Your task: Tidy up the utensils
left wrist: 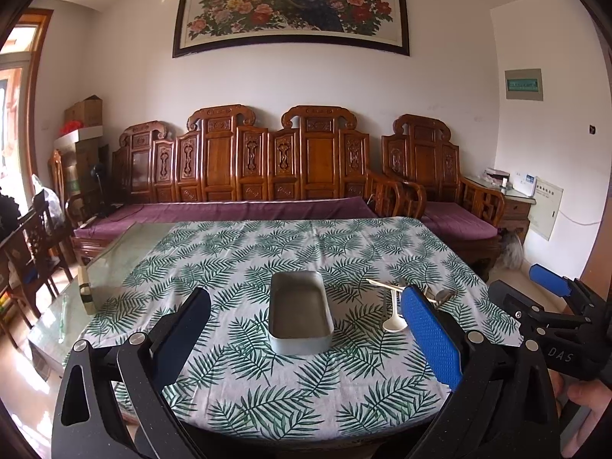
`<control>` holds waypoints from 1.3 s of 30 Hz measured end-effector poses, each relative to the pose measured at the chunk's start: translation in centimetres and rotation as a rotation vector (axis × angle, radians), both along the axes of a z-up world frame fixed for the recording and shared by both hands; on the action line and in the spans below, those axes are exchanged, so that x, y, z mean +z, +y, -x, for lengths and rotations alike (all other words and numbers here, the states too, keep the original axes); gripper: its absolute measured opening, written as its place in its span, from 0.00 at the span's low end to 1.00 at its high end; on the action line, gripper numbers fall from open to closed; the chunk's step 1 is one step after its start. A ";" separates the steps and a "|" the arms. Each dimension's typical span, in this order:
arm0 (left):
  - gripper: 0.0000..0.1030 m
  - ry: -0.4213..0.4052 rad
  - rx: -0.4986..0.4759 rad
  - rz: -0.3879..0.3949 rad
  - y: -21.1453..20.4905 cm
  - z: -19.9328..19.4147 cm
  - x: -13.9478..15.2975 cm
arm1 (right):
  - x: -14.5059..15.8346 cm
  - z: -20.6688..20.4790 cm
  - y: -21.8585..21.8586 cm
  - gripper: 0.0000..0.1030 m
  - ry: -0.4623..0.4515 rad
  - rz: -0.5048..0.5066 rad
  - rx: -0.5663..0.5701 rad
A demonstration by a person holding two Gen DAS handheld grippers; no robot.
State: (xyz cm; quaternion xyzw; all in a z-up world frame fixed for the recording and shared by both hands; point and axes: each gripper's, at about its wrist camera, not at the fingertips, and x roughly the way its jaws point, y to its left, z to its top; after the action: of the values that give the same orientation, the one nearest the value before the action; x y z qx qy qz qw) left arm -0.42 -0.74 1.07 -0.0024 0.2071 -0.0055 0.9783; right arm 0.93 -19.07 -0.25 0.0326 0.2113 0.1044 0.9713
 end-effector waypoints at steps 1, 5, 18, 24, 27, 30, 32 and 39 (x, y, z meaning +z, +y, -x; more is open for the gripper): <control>0.94 -0.003 -0.001 -0.002 0.0 0.1 0.1 | 0.0 0.0 0.0 0.97 -0.001 0.000 0.000; 0.94 -0.008 -0.003 -0.004 0.0 0.4 0.4 | 0.3 0.1 -0.1 0.97 -0.002 -0.001 0.000; 0.94 -0.010 -0.003 -0.008 0.0 0.4 0.3 | 0.7 0.0 -0.2 0.97 -0.005 -0.002 -0.003; 0.94 -0.008 -0.003 -0.011 0.0 0.3 0.2 | 0.7 0.0 -0.2 0.97 -0.005 -0.003 -0.003; 0.94 -0.010 -0.002 -0.010 0.1 0.3 0.2 | 0.7 0.1 -0.1 0.97 -0.006 -0.002 -0.004; 0.94 -0.009 -0.001 -0.010 0.1 0.2 0.1 | 1.0 0.1 -0.2 0.97 -0.009 -0.001 -0.003; 0.94 -0.009 -0.001 -0.011 0.1 0.2 0.1 | 1.2 0.0 -0.2 0.97 -0.010 -0.002 -0.003; 0.94 -0.008 -0.001 -0.012 0.1 0.1 0.0 | 1.2 0.1 -0.1 0.97 -0.010 -0.002 0.000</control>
State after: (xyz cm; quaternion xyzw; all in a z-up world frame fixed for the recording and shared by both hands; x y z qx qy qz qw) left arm -0.53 -0.62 1.03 0.0038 0.2033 -0.0046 0.9791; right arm 0.85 -19.21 0.91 0.0331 0.2064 0.1051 0.9722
